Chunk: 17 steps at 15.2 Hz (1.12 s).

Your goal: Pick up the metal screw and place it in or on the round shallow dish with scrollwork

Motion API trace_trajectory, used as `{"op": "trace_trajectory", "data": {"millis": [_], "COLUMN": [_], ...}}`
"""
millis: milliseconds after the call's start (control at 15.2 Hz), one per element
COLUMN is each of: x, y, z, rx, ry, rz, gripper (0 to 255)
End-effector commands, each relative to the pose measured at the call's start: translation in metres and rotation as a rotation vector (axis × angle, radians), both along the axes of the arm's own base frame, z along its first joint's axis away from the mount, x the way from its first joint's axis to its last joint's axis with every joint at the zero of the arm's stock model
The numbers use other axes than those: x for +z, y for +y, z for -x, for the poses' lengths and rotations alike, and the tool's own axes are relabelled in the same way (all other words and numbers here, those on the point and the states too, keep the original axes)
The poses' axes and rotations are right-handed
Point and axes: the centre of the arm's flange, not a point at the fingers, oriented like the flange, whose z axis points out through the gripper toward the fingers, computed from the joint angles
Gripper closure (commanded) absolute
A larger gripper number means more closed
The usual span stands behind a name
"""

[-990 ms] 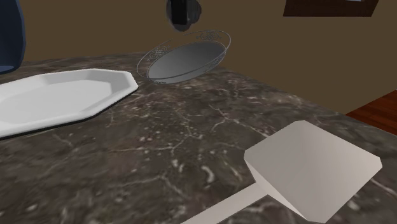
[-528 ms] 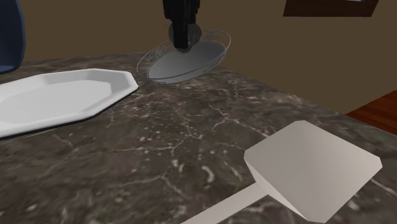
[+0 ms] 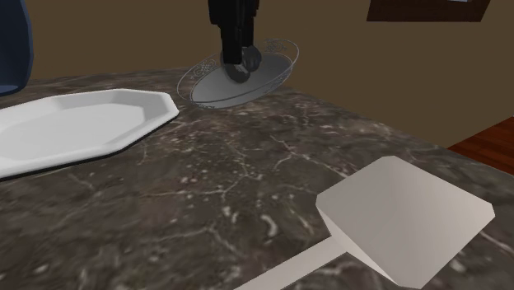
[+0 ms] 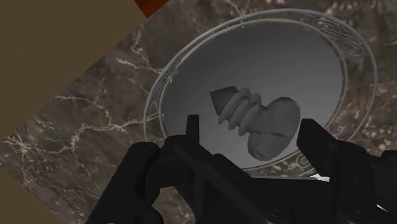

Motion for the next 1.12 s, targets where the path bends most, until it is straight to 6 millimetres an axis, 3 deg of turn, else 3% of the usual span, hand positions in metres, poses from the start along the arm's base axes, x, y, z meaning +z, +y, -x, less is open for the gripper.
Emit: {"op": "trace_trajectory", "data": {"millis": [0, 264, 528, 1056], "x": [0.000, 0.000, 0.049, 0.049], "y": [0.000, 0.000, 0.007, 0.007], "z": [0.000, 0.000, 0.005, 0.005], "rx": [0.000, 0.000, 0.000, 0.000], "ry": [0.000, 0.000, 0.000, 0.000], "rz": [0.000, 0.000, 0.000, 0.000], "gripper": [0, 0, 0, 0]}}
